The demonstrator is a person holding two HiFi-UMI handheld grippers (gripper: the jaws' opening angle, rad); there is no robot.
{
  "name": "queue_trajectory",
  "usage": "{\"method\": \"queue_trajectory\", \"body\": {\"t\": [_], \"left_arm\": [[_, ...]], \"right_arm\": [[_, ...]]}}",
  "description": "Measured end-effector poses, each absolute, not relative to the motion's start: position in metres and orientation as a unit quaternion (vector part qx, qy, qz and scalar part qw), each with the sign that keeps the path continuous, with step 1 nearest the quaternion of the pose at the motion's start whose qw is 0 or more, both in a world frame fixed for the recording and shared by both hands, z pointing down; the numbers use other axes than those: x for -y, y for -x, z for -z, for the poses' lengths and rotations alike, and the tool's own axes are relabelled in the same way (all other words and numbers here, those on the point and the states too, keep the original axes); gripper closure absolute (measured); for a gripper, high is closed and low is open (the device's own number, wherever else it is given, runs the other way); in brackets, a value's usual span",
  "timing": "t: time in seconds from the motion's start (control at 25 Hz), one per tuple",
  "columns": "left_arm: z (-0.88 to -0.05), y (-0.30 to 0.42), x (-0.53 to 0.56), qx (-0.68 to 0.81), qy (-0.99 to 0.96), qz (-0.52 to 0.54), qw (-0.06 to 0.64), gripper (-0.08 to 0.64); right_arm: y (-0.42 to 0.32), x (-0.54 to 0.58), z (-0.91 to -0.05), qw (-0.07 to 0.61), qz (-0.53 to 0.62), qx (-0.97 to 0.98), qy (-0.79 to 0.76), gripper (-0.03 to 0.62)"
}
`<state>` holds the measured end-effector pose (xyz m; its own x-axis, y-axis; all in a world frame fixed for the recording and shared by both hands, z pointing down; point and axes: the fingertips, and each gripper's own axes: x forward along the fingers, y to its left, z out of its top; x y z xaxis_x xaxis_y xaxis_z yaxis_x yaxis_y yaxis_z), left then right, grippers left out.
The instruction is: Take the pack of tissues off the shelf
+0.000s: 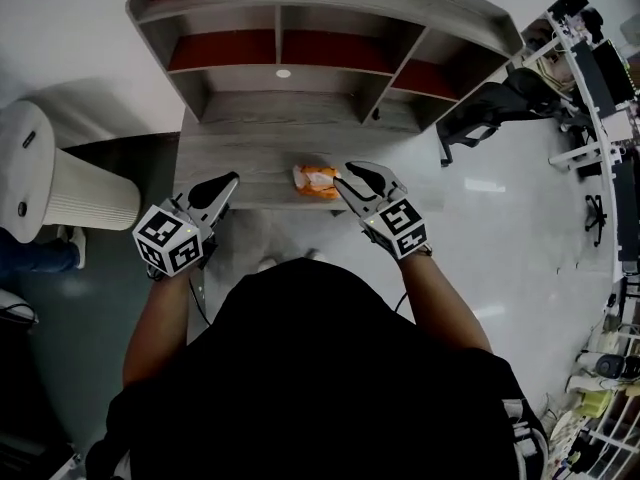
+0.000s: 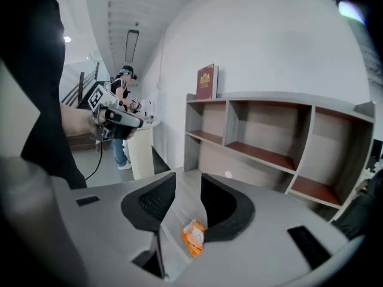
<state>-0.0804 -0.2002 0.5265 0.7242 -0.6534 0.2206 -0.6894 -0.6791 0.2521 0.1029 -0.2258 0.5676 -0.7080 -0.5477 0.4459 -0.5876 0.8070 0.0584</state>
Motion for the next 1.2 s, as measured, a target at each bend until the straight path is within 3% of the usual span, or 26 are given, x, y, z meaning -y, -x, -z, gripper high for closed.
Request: {"method": "queue_trajectory", "body": {"t": [0.56,1.2], "left_arm": [[-0.522,0.044,0.198,0.295,-0.941,-0.054,0.154,0.54],[-0.514,0.052,0.202,0.279,-0.948,-0.049,0.146,0.54]], "right_arm": [[-0.154,0.194,-0.497,0.104,-0.007,0.904,-0.416,0.566],[-0.185,0.189,-0.482,0.077,-0.015,0.88,-0.468,0.581]]}}
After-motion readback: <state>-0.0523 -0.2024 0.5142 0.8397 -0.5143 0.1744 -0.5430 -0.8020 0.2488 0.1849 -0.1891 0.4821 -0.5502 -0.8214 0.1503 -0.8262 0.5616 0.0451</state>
